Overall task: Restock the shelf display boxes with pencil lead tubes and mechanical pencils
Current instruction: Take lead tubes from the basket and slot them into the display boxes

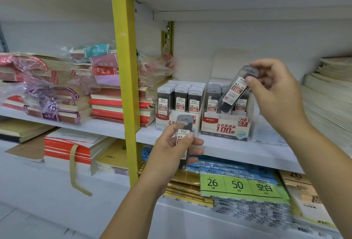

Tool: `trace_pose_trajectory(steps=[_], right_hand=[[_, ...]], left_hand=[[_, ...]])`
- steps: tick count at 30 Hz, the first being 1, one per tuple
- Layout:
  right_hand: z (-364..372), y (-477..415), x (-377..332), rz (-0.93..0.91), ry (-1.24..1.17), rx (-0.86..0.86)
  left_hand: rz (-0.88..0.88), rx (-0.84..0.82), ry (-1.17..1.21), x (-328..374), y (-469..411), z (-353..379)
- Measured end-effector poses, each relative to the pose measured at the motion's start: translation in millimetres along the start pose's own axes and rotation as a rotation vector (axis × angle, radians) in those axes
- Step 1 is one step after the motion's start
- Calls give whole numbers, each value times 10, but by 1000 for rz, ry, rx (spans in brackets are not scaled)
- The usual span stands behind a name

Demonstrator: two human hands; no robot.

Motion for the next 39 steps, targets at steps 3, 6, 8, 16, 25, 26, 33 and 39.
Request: trace_pose_trajectory(steps=[3,6,8,16,25,26,33,39], right_hand=[[-35,-25,-27,-58,14,54],[39,-37,33,-56,161,-26],[126,-28,142,2,278,-113],[322,-179,365,93,588,-347],[385,187,-47,32,324,-280],[436,243,-107,86,208,-329],[475,337,-183,280,-153,-405],[-186,-54,-58,72,-146,67]], left_hand=[[28,30,-65,-3,-19,-6],[4,46,-112,-16,-24,0],[-41,39,-108,-44,-24,5],[-45,14,-79,-21,-18,4],[-7,8,-42,91,12,94],[10,-3,-30,123,8,120],[32,4,-17,255,-91,278],[578,333,-1105,460,-123,242]])
Point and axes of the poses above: each hand's wrist, its own y-axis away from the middle knuckle, its own z-axis out of the palm, x = y × z, the point moved 6 cm from there along -y, towards the middle knuckle, and after that the axes turned 7 degrees about -y, right-handed, at the moved point
